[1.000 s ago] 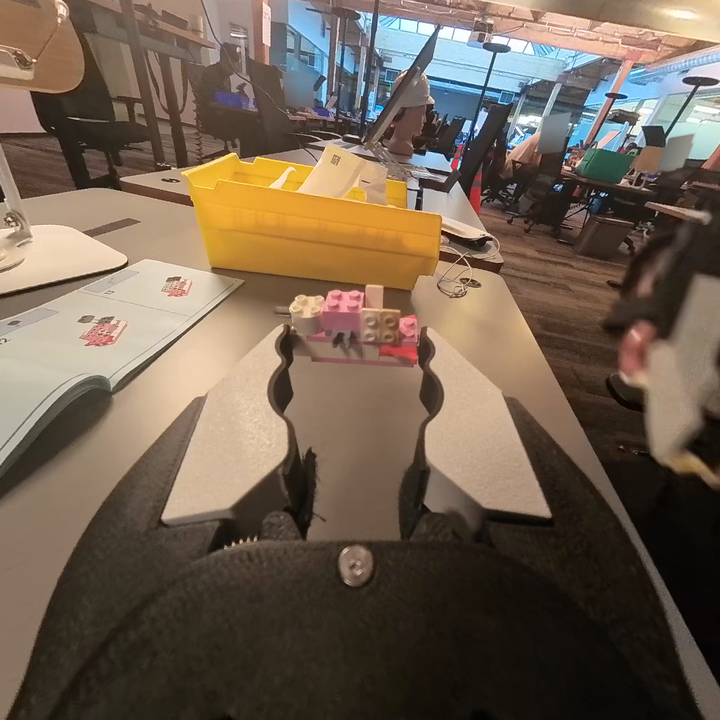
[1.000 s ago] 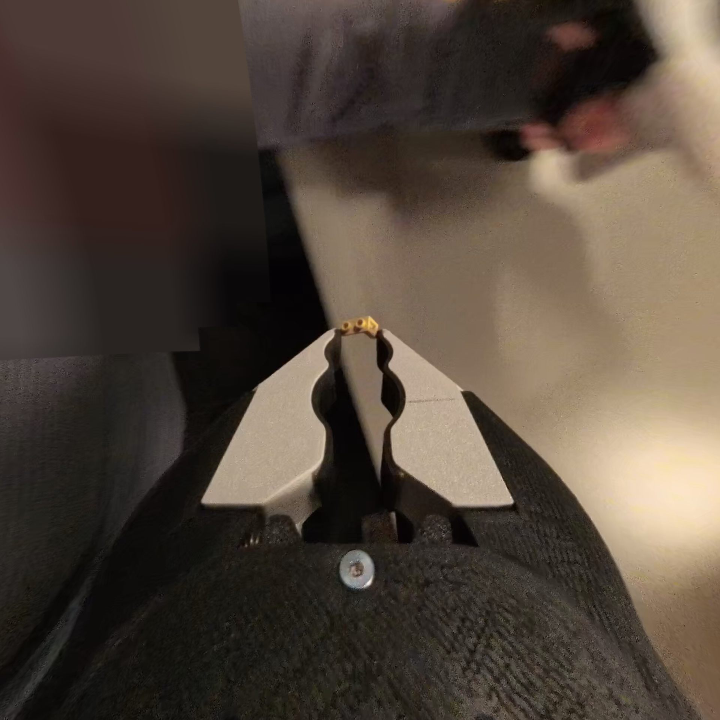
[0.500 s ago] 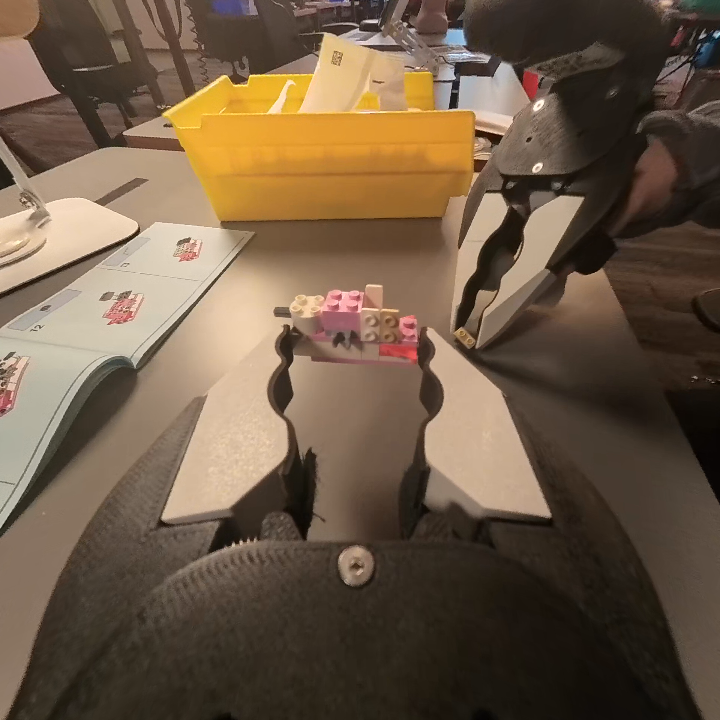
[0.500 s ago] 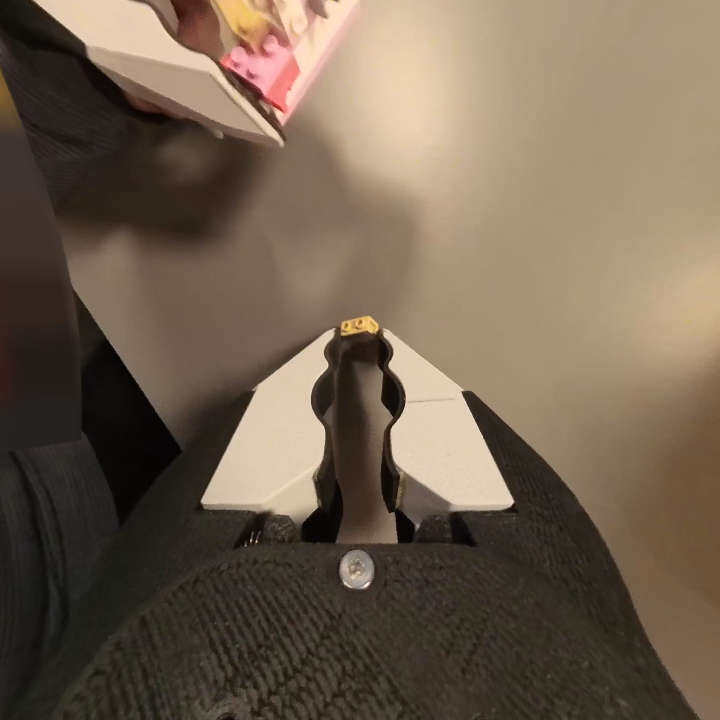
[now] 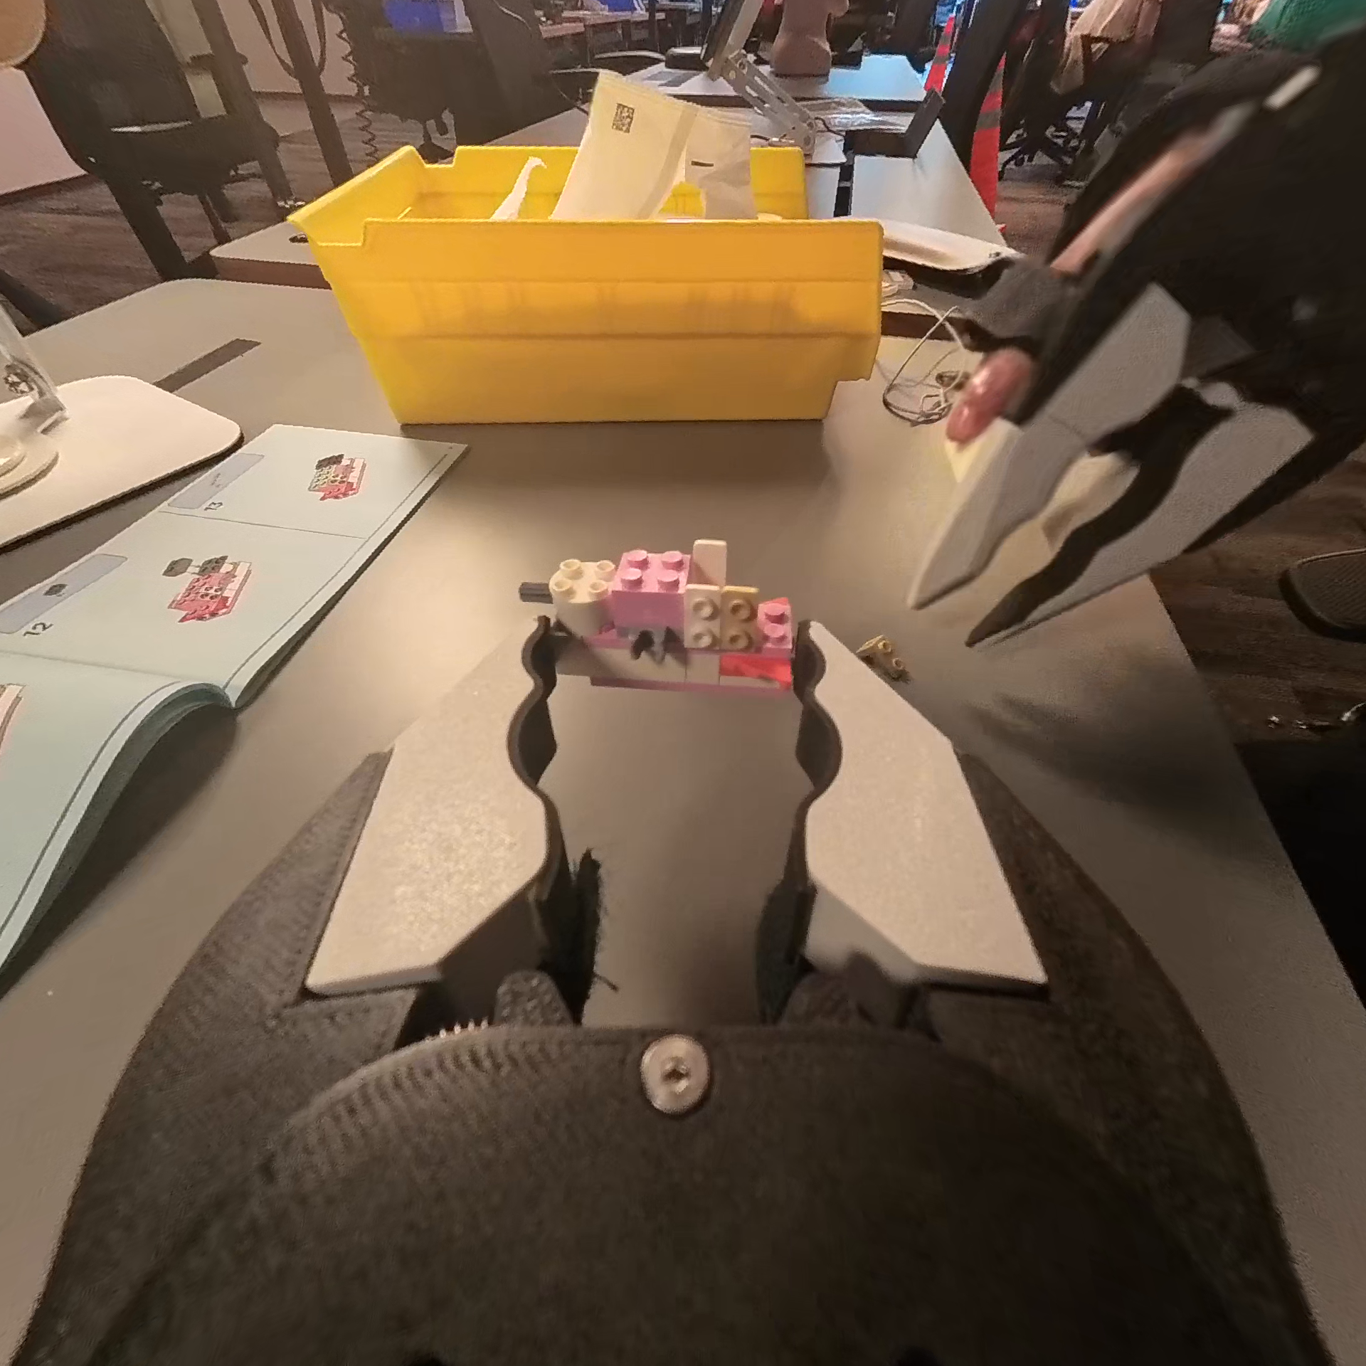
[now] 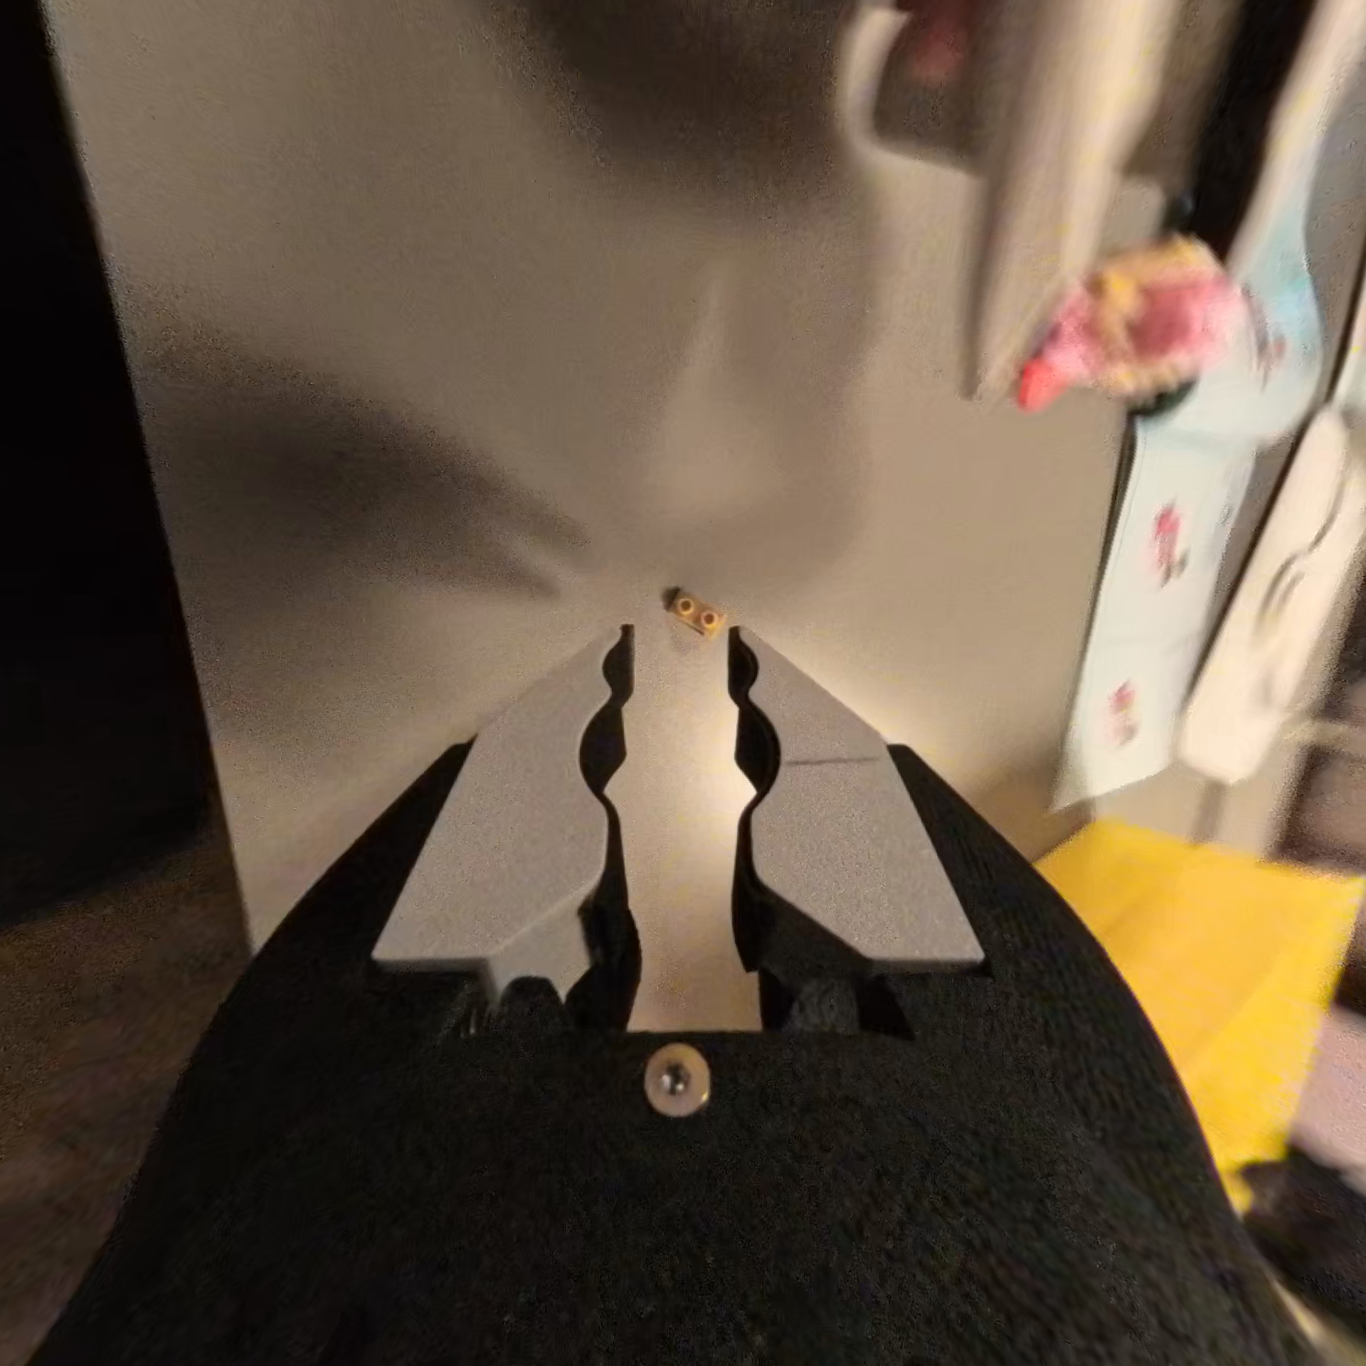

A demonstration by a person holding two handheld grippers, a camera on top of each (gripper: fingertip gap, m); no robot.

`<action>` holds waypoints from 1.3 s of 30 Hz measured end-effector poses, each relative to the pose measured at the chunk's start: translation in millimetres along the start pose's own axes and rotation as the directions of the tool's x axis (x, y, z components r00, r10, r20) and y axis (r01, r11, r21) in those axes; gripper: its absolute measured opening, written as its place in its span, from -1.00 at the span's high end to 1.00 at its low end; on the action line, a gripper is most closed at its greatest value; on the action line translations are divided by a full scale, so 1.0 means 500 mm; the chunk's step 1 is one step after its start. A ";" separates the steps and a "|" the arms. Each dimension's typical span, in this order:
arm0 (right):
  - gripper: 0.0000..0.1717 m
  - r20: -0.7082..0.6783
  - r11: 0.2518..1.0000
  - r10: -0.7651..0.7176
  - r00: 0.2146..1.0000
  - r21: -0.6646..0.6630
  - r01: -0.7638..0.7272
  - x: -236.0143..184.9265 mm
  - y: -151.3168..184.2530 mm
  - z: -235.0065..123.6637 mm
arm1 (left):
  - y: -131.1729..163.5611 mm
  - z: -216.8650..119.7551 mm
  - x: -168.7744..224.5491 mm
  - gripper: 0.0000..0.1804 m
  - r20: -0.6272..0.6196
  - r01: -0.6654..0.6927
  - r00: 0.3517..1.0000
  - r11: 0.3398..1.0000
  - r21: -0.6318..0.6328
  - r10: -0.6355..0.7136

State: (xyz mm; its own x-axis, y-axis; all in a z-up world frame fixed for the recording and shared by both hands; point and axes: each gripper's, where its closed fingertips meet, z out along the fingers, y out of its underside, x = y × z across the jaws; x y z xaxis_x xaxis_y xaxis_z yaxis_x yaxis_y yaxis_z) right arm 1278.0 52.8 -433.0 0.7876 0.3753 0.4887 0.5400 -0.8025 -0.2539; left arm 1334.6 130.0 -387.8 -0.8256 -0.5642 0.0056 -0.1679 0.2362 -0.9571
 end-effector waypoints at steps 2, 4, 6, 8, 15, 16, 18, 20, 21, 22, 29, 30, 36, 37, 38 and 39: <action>0.72 0.041 0.965 -0.249 0.968 -0.071 0.251 -0.012 0.001 0.011 | -0.003 -0.002 -0.002 0.29 -0.003 0.014 1.000 1.000 0.010 -0.014; 0.70 0.104 0.897 -0.419 0.902 -0.109 0.429 -0.013 0.002 0.023 | -0.004 -0.004 -0.004 0.29 -0.004 0.024 1.000 1.000 0.015 -0.024; 0.73 0.173 0.820 -0.534 0.827 -0.129 0.557 -0.008 0.001 0.034 | -0.005 -0.005 -0.005 0.29 -0.002 0.022 1.000 1.000 0.014 -0.022; 0.71 0.253 0.768 -0.582 0.773 -0.141 0.625 -0.001 0.001 0.041 | -0.006 -0.008 -0.007 0.29 0.000 0.021 1.000 1.000 0.015 -0.021; 0.73 0.472 0.763 -0.482 0.738 -0.188 0.619 -0.002 0.016 0.046 | -0.018 -0.019 -0.013 0.29 0.006 0.034 0.999 0.999 0.038 -0.034; 0.79 0.489 0.780 -0.447 0.749 -0.197 0.593 -0.004 0.019 0.045 | -0.019 -0.020 -0.015 0.29 0.007 0.037 0.999 0.998 0.041 -0.037; 0.94 0.490 0.834 -0.371 0.789 -0.198 0.515 -0.006 0.019 0.045 | -0.019 -0.020 -0.017 0.29 0.008 0.042 0.999 0.998 0.042 -0.042; 0.94 0.458 0.932 -0.224 0.860 -0.156 0.326 0.002 0.001 0.040 | -0.018 -0.021 -0.017 0.29 0.008 0.044 0.999 0.998 0.040 -0.044; 0.94 0.422 0.979 -0.123 0.898 -0.099 0.180 0.017 -0.020 0.036 | -0.018 -0.021 -0.017 0.29 0.006 0.047 0.999 0.998 0.043 -0.047; 0.94 0.386 1.000 -0.004 0.922 -0.018 0.012 0.040 -0.044 0.028 | -0.018 -0.021 -0.017 0.29 0.001 0.055 0.998 0.997 0.046 -0.055; 0.94 0.510 0.454 0.583 0.632 0.441 -0.774 0.171 -0.085 -0.001 | -0.007 -0.016 -0.014 0.29 -0.020 0.086 0.996 0.996 0.017 -0.085; 0.94 0.514 0.425 0.603 0.609 0.440 -0.792 0.169 -0.073 0.015 | -0.004 -0.015 -0.014 0.29 -0.020 0.086 0.996 0.996 0.010 -0.086; 0.93 0.440 0.528 0.607 0.662 0.400 -0.749 0.136 -0.030 0.076 | 0.008 -0.011 -0.013 0.29 -0.019 0.087 0.996 0.996 -0.018 -0.087; 0.93 0.424 0.560 0.594 0.684 0.392 -0.730 0.129 -0.025 0.081 | 0.008 -0.012 -0.014 0.29 -0.016 0.086 0.996 0.996 -0.020 -0.087; 0.93 0.417 0.588 0.578 0.702 0.383 -0.712 0.121 -0.022 0.085 | 0.008 -0.012 -0.015 0.29 -0.016 0.087 0.996 0.996 -0.021 -0.087; 0.93 0.416 0.607 0.563 0.714 0.378 -0.699 0.114 -0.020 0.087 | 0.009 -0.011 -0.014 0.29 -0.018 0.087 0.996 0.996 -0.022 -0.088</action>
State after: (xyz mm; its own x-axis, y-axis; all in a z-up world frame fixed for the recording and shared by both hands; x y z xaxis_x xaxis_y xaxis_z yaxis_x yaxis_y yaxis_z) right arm 1330.6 102.7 -439.0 0.9899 0.0094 -0.1412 -0.1103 -0.5745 -0.8110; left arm 1336.8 139.4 -390.5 -0.8171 -0.5687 0.0945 -0.2510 0.2034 -0.9464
